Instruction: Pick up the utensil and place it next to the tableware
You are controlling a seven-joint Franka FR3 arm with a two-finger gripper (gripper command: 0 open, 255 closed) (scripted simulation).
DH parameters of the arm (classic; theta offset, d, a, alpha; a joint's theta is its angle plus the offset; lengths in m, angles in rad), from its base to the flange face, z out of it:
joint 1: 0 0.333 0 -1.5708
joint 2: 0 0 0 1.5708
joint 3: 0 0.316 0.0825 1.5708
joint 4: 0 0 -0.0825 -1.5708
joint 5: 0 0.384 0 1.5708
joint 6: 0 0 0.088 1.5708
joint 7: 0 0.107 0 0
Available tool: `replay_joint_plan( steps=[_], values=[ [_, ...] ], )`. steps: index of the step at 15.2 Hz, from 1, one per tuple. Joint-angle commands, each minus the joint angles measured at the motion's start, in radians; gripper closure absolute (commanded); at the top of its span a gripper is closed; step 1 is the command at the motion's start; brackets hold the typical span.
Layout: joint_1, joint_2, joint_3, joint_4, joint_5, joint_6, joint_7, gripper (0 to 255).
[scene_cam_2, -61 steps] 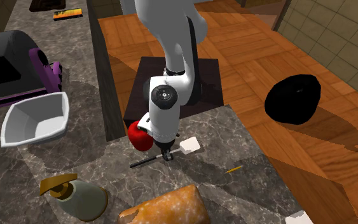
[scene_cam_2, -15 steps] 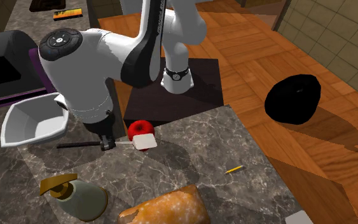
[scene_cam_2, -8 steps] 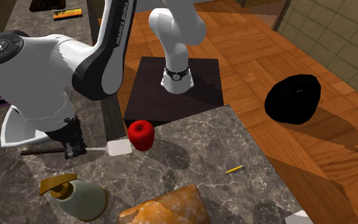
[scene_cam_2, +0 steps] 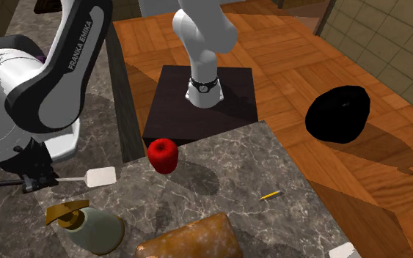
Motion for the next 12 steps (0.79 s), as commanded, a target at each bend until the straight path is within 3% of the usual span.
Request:
replay_joint_plan(
  steps=[1, 12],
  values=[
    [-0.009, 0.034, -0.003, 0.037, 0.003, -0.002, -0.014, 255],
    [-0.009, 0.109, -0.004, -0.009, 0.002, 0.119, -0.01, 255]
  ],
)
